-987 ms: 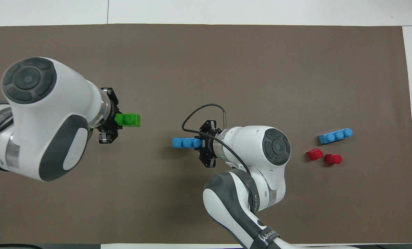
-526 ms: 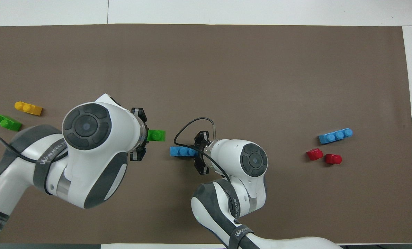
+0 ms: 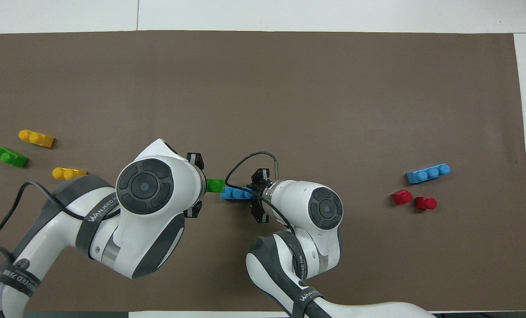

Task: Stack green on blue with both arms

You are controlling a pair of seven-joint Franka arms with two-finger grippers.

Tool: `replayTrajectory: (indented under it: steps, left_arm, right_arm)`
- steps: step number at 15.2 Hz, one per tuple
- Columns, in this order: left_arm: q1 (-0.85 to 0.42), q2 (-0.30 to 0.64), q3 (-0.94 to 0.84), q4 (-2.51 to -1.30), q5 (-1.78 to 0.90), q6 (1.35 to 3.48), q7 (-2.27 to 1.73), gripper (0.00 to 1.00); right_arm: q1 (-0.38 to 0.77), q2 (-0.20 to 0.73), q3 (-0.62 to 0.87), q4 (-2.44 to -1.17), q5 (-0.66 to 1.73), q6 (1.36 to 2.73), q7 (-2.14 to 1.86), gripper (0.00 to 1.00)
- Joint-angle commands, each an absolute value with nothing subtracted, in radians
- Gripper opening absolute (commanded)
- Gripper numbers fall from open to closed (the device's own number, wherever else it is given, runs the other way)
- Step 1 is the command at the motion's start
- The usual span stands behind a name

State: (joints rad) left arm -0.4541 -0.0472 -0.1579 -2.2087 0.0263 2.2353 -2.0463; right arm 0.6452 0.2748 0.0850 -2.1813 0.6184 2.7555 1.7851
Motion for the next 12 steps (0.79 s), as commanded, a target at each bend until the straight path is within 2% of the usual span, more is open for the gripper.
replayTrajectory:
  steps: [1, 3, 12]
  left_arm:
    - [-0.494, -0.068, -0.141, -2.275, 0.035, 2.315, -2.085, 0.0]
    - [-0.5, -0.037, -0.143, -2.278, 0.035, 2.344, -2.086, 0.0]
    - [-0.518, -0.011, -0.141, -2.304, 0.04, 2.402, -2.1, 0.0]
  right_arm:
    - [0.649, 0.272, 0.084, -2.206, 0.649, 2.784, 1.77, 0.0]
    - [0.649, 0.272, 0.084, -2.207, 0.649, 2.784, 1.769, 0.0]
    - [0.647, 0.27, 0.086, -2.221, 0.661, 2.786, 1.736, 0.0]
